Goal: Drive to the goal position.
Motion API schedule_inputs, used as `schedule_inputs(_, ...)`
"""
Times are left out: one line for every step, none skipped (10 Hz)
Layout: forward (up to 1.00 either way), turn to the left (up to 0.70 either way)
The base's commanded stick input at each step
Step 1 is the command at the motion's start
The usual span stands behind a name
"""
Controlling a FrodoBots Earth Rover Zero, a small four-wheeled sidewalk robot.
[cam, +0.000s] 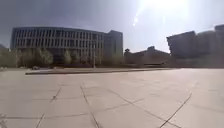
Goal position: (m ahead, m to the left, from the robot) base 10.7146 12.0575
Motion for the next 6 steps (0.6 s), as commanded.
schedule_inputs(0.70,0.01)
schedule_inputs(0.70,0.05)
schedule_inputs(0.70,0.22)
schedule_inputs(0.70,0.36)
schedule_inputs(0.70,0.36)
schedule_inputs(0.70,0.36)
